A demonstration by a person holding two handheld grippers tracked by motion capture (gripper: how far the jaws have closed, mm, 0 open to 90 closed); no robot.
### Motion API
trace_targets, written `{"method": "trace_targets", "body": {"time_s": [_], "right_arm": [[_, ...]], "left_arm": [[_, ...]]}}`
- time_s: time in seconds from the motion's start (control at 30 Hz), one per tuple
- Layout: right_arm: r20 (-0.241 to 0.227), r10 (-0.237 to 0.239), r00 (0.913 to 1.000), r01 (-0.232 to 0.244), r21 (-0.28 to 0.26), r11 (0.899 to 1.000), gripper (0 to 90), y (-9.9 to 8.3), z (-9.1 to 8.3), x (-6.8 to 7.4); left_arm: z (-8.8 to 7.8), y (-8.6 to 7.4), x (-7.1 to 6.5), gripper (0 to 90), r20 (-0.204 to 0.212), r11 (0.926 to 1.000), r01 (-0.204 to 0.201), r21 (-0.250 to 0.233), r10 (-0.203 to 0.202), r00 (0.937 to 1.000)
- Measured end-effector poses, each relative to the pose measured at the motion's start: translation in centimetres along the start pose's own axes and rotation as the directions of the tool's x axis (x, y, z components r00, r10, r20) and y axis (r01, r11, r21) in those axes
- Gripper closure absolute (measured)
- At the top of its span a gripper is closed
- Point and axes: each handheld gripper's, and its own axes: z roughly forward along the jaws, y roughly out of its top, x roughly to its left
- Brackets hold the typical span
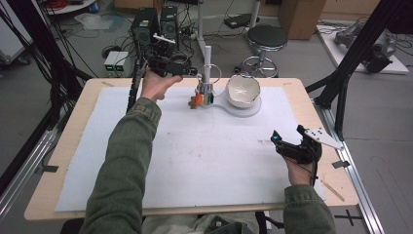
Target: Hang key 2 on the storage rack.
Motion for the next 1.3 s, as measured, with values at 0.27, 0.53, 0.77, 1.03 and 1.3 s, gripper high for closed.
{"method": "trace_targets", "body": {"time_s": [0.27, 0.53, 0.77, 1.03, 1.3], "right_arm": [[0.001, -0.005, 1.0000, 0.005, 0.001, 1.000, 0.8, 0.0, 0.0, 0.0], [0.002, -0.002, 1.0000, 0.002, 0.000, 1.000, 0.8, 0.0, 0.0, 0.1], [0.003, -0.006, 1.0000, 0.006, 0.001, 1.000, 0.8, 0.0, 0.0, 0.1], [0.004, -0.006, 1.0000, 0.006, -0.002, 1.000, 0.8, 0.0, 0.0, 0.1], [0.000, -0.008, 1.0000, 0.008, 0.002, 1.000, 0.8, 0.0, 0.1, 0.2]], "left_arm": [[-1.6, -1.2, 0.7, 1.6, -0.022, 0.9996, 0.016, -0.022, -0.017, 0.9996], [-2.7, -2.4, 1.5, 1.6, -0.031, 0.9986, 0.039, -0.035, -0.040, 0.9987], [-3.8, -3.5, 1.8, 1.6, -0.041, 0.9983, 0.039, -0.043, -0.041, 0.9983], [-5.4, -4.7, 1.9, 1.6, -0.067, 0.9975, 0.048, -0.051, -0.051, 0.9964], [-5.9, -6.0, 2.5, 1.6, -0.076, 0.9961, 0.073, -0.049, -0.077, 0.9941]]}}
